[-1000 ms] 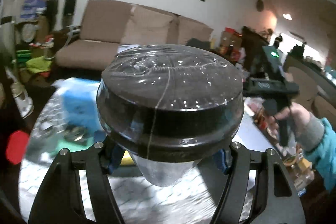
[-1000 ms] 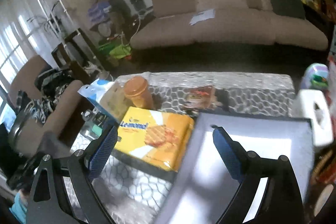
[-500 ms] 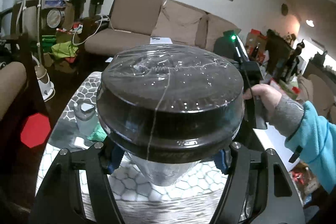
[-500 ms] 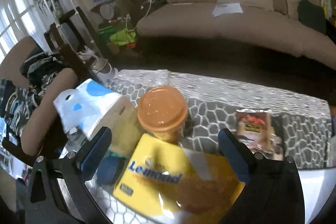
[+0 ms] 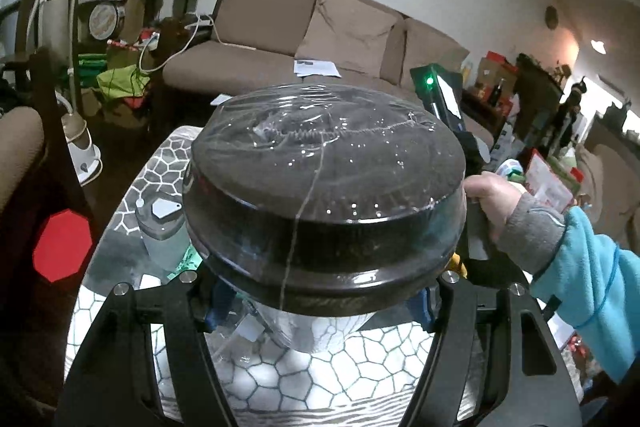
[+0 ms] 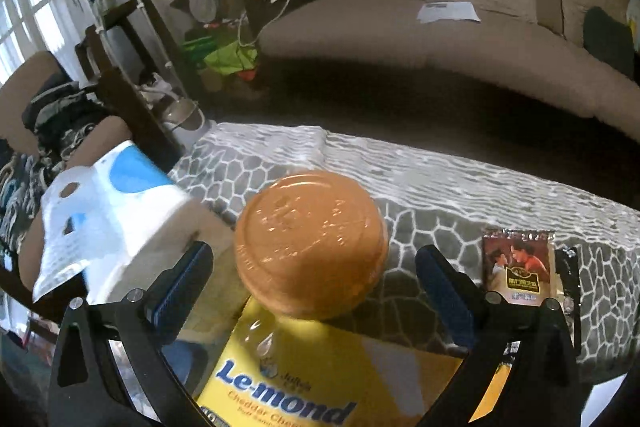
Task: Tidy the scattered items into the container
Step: 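Grasp the orange-lid cup with the right tool while the left tool holds the black-lid cup, then lower the black-lid cup into the black box with the left tool while right carries orange-lid cup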
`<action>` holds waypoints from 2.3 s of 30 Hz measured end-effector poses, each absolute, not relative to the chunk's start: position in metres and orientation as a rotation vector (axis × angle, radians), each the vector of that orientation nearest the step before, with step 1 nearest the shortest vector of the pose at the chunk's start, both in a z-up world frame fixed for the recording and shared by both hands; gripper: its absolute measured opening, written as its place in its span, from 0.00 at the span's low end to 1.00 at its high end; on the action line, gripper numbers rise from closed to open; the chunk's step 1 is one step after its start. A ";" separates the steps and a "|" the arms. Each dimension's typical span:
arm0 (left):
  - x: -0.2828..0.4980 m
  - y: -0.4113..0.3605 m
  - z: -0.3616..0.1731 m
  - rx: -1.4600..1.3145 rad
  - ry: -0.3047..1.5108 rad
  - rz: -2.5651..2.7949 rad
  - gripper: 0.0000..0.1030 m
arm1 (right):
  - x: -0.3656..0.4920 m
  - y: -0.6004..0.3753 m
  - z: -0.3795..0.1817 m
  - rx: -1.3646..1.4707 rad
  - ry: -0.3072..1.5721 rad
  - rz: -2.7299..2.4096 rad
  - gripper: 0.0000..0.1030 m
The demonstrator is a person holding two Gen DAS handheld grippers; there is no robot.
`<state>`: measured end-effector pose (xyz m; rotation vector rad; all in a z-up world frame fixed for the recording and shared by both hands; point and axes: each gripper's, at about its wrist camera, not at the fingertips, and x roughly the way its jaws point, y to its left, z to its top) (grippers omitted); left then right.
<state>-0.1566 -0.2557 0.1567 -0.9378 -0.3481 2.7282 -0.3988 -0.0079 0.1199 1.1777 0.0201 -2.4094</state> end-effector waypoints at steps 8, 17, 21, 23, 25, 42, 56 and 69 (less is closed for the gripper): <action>-0.159 -0.255 0.150 -0.960 -0.357 2.729 0.64 | -0.400 -0.011 0.117 1.164 0.013 -2.374 0.78; -0.159 -0.225 0.180 -0.932 -0.315 2.731 0.64 | -0.374 0.034 0.182 1.043 -0.159 -2.480 0.78; -0.162 -0.182 0.202 -0.924 -0.279 2.692 0.64 | -0.342 0.073 0.230 1.012 -0.146 -2.499 0.78; -0.166 -0.149 0.212 -0.924 -0.265 2.658 0.64 | -0.322 0.100 0.251 1.021 -0.149 -2.503 0.78; -0.170 -0.119 0.219 -0.924 -0.256 2.625 0.64 | -0.302 0.129 0.268 1.027 -0.158 -2.518 0.78; -0.221 0.106 0.186 -1.045 -0.152 2.482 0.64 | -0.223 0.350 0.235 1.232 -0.367 -2.646 0.78; -0.244 0.142 0.135 -1.143 -0.146 2.445 0.64 | -0.252 0.371 0.140 1.307 -0.171 -2.728 0.78; -0.244 0.159 0.117 -1.204 -0.109 2.398 0.64 | -0.252 0.379 0.136 1.213 0.001 -2.847 0.80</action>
